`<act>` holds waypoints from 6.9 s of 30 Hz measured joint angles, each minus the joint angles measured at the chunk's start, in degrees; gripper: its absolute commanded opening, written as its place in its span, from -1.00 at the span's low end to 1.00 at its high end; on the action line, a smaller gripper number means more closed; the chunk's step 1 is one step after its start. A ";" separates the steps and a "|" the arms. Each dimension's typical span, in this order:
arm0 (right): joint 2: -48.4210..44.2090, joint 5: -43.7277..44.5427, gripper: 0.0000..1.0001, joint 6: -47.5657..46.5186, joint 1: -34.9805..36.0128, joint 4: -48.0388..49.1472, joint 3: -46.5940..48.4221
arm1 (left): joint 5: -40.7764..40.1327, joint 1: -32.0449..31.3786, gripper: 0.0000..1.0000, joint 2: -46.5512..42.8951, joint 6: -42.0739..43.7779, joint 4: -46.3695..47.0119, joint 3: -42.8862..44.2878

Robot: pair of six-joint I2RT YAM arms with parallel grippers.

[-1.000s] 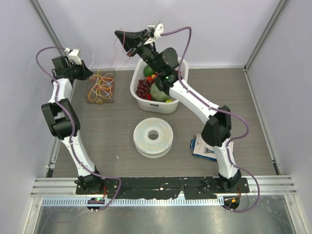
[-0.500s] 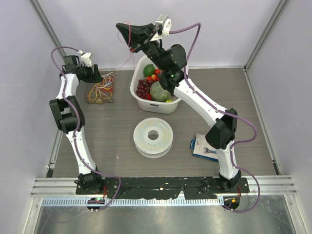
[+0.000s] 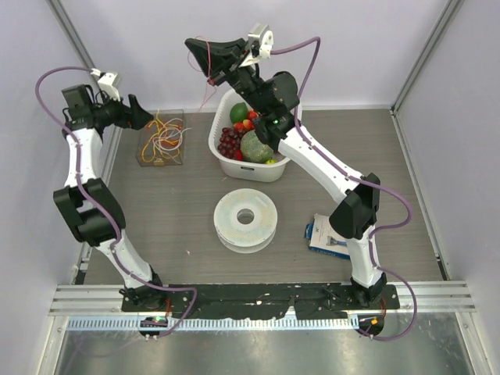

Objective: Wrap the cables

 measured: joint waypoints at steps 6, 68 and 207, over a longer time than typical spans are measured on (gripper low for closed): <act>-1.64 -2.14 -0.99 1.29 0.02 -1.95 -0.96 | 6.10 -0.87 0.70 -9.09 -2.56 4.17 -7.32; -56.76 -5.53 -0.99 -7.13 -6.80 -27.65 -59.58 | 14.40 -40.54 0.57 -37.11 -35.80 29.33 -44.33; -49.96 -9.20 -0.44 -21.11 -6.91 -40.24 -62.84 | -16.85 -52.30 -1.00 -36.65 -48.94 31.52 -36.00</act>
